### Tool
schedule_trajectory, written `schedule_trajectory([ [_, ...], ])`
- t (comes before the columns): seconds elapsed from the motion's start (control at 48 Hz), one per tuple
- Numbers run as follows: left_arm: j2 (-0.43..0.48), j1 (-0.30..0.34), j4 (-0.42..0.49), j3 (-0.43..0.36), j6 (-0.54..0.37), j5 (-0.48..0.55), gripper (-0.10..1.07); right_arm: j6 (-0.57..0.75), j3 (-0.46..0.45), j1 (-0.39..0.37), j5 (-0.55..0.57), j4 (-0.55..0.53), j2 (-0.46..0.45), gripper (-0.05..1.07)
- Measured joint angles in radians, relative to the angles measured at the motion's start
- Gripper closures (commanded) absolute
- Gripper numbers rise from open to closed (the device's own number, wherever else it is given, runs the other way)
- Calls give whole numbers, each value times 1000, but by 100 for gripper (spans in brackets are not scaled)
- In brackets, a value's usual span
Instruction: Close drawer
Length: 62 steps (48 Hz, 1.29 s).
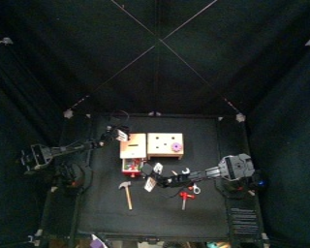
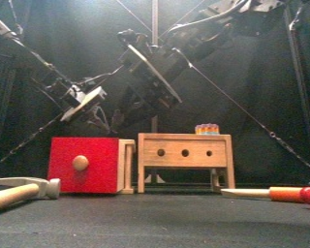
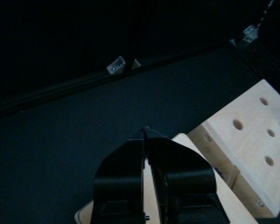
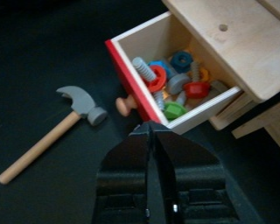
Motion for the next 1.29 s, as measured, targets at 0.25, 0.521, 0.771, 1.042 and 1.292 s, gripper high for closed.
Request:
schedule_trajectory([
  [0.25, 18, 35, -38, -6, 0, 106, 58, 0, -63, 6, -14, 2, 61, 72],
  [0.521, 48, 60, -67, -3, 2, 124, 58, -2, -132, 3, -18, 2, 135, 72],
  [0.771, 87, 64, -67, -11, 2, 146, 58, -2, -156, -8, -20, 11, 163, 72],
  [1.042, 101, 75, -51, -15, 5, 144, 58, -2, -170, -38, -25, 48, 167, 72],
  [1.292, 100, 75, -38, -14, 5, 146, 58, -2, -204, -100, -25, 48, 178, 72],
])
